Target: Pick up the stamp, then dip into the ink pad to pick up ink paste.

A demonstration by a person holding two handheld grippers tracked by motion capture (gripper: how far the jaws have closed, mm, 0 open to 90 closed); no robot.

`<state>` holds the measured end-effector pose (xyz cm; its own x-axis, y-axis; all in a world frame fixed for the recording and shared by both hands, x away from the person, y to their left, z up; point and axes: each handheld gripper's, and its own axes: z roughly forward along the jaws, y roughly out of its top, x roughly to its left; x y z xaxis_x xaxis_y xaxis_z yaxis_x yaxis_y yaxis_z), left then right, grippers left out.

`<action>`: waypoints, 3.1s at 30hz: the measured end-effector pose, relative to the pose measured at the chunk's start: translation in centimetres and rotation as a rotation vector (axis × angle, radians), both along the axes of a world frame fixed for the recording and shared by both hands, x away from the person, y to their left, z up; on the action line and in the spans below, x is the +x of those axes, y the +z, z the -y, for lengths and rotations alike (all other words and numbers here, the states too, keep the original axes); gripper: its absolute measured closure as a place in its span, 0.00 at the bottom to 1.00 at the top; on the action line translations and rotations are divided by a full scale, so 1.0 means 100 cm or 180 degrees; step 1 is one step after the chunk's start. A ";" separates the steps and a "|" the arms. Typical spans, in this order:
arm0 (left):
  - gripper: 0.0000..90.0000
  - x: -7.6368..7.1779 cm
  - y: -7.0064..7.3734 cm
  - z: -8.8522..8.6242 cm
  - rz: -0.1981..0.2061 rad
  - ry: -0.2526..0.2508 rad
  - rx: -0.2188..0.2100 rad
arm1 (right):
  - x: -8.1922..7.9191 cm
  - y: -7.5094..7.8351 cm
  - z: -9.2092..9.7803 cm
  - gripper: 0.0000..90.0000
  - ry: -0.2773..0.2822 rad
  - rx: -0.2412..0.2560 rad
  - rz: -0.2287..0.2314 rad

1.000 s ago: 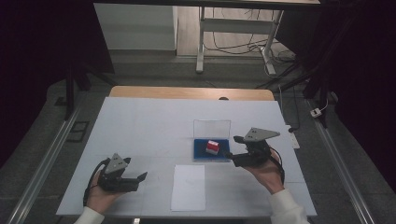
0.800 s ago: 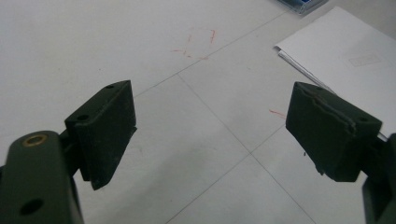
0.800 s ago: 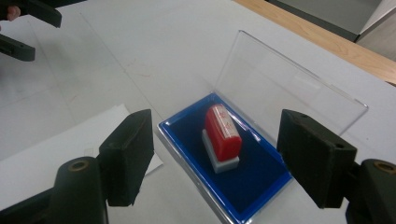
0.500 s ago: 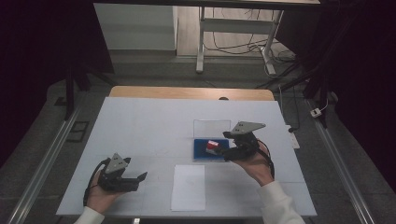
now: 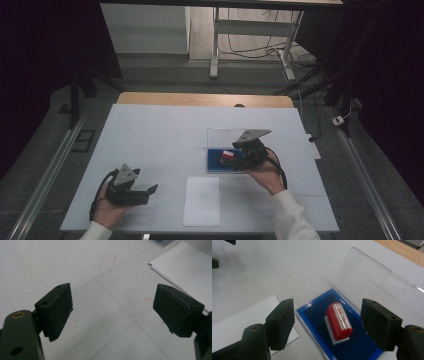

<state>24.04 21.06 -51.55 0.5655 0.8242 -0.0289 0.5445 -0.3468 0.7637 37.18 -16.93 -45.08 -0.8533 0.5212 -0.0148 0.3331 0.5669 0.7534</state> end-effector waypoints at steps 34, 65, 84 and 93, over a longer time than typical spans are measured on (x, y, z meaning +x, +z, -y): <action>0.18 0.000 -0.001 -0.002 -0.0022 0.0028 -0.0012 | 0.026 -0.028 -0.003 0.66 0.0088 -0.0241 -0.0063; 0.18 -0.001 -0.003 -0.006 -0.0045 0.0038 -0.0058 | 0.021 -0.023 -0.004 0.78 0.0149 -0.0323 0.0102; 0.18 -0.002 -0.003 -0.006 -0.0062 0.0031 -0.0046 | 0.018 -0.015 -0.009 0.78 0.0244 -0.0418 0.0138; 0.18 -0.002 -0.004 -0.007 -0.0071 0.0039 -0.0037 | 0.022 -0.019 -0.012 0.78 0.0198 -0.0461 0.0035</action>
<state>23.85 21.72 -51.90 0.5545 0.8306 -0.0509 0.5656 -0.3312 0.7552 39.36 -15.73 -46.99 -0.8833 0.4590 -0.0954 0.2862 0.6892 0.6657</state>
